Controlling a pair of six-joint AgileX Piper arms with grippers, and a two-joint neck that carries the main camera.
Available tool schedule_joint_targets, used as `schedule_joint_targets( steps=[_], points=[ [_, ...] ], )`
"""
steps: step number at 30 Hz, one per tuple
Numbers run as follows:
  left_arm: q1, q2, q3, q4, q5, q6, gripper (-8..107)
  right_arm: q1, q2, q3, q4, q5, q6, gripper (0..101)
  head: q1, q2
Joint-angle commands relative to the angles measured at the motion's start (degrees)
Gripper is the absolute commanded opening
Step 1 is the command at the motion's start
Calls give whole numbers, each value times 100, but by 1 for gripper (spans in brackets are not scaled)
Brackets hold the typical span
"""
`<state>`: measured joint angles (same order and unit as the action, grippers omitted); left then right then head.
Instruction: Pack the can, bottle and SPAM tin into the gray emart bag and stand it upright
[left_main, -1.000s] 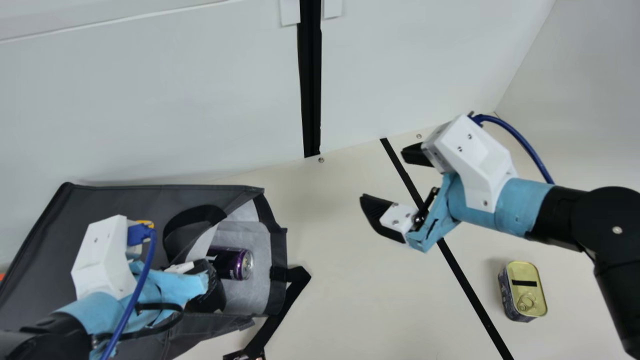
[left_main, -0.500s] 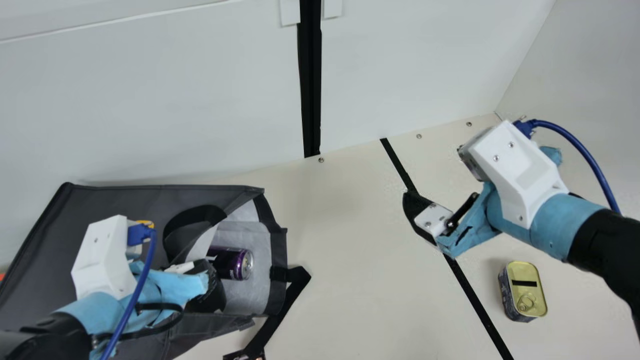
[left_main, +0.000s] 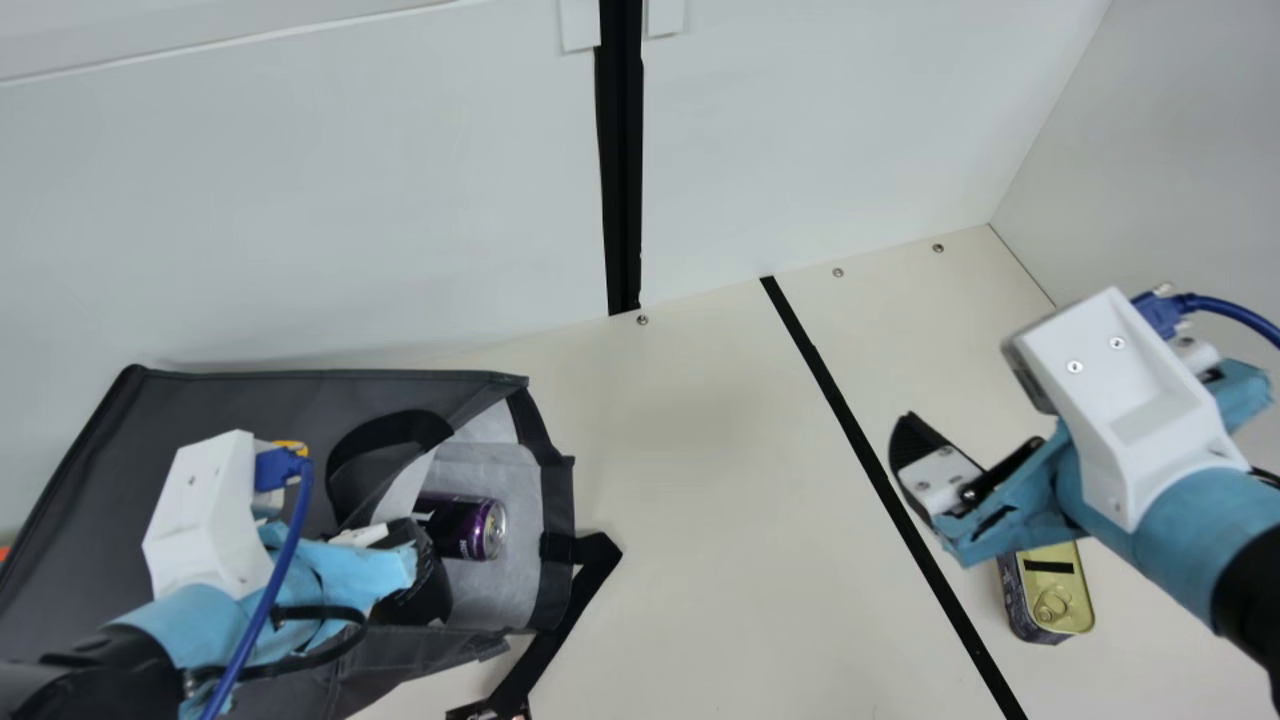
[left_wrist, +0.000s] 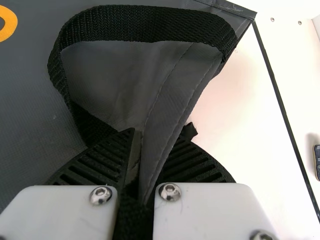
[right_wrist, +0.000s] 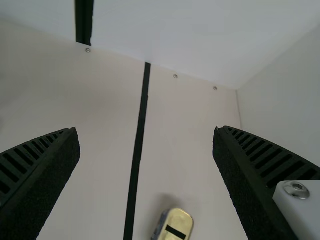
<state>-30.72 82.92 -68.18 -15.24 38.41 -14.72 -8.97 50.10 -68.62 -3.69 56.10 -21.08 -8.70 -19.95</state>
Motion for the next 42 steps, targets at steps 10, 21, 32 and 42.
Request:
schedule_joint_targets(
  steps=[10,21,32,42],
  points=[
    [0,0,0,0,0,0,-8,1129,-235,-367,-2131,1286,1726,95,-130,-5],
    [0,0,0,0,0,0,-8,795,-397,-85,-2304,1381,1894,95,-130,-5],
    [0,0,0,0,0,0,-8,-696,-726,8,-1332,1381,882,95,-130,-5],
    [0,0,0,0,0,0,-8,-1810,-879,37,-392,1381,124,95,-130,-5]
  ],
)
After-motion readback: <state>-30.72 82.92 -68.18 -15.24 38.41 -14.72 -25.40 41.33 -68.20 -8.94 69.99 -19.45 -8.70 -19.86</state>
